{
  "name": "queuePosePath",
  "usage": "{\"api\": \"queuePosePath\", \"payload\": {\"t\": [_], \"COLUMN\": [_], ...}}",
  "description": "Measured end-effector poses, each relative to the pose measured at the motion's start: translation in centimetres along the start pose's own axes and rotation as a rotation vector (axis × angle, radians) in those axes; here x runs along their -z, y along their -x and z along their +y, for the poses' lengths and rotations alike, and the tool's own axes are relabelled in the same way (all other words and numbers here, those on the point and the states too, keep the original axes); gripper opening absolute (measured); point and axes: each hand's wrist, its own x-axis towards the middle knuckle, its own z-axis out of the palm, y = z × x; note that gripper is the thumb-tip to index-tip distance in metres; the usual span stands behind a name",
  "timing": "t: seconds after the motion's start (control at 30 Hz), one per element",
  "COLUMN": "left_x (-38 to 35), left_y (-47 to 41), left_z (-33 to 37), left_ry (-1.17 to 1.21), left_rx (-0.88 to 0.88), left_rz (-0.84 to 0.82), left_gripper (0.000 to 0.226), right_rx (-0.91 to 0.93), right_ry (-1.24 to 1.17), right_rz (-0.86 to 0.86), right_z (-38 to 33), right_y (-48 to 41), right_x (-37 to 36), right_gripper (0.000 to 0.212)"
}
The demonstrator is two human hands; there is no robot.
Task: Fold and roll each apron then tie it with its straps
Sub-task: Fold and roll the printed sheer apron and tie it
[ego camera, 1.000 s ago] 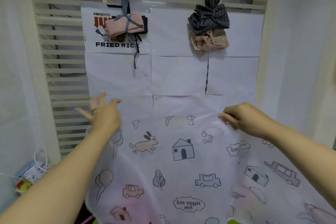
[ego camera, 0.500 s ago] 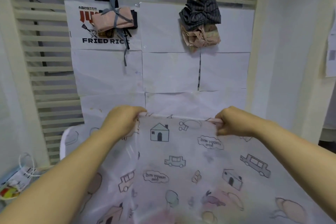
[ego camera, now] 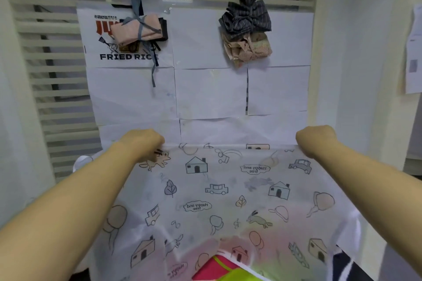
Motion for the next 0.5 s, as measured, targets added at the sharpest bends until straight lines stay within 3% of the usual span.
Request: {"api": "queuePosePath", "payload": {"t": [0.13,0.2,0.23,0.3,0.37,0.43,0.5], "left_x": [0.2,0.4,0.5,-0.6,-0.9,-0.9,-0.7], "left_y": [-0.6,-0.8,-1.1,-2.0,-2.3,-2.9,-3.2], "left_z": [0.1,-0.1,-0.1,-0.3,0.3,1.2,2.1], "left_ry": [-0.208,-0.164,-0.083,0.244,0.647,0.874,1.03], "left_rx": [0.209,0.369,0.44,0.512,0.537,0.602,0.619], "left_rz": [0.01,-0.028,-0.06,-0.059,-0.031,0.057,0.371], "left_gripper": [0.028,0.032,0.03,0.026,0.029,0.031,0.026], "right_rx": [0.011,0.041,0.037,-0.126,-0.224,-0.208,-0.125], "right_ry": [-0.124,-0.347,-0.513,-1.154,-1.536,-1.598,-1.59], "right_rz": [-0.126,-0.188,-0.213,-0.256,-0.234,-0.168,-0.083], "right_z": [-0.2,0.4,0.6,0.9,1.1,1.6,2.5], "right_y": [-1.8,-3.1,-4.0,-5.7,-6.7,-8.0,-8.7], "right_x": [1.1,1.0,0.2,-1.3,-2.3,-3.0,-3.1], "right_gripper": [0.014,0.024,0.028,0.02,0.025,0.029,0.032]}}
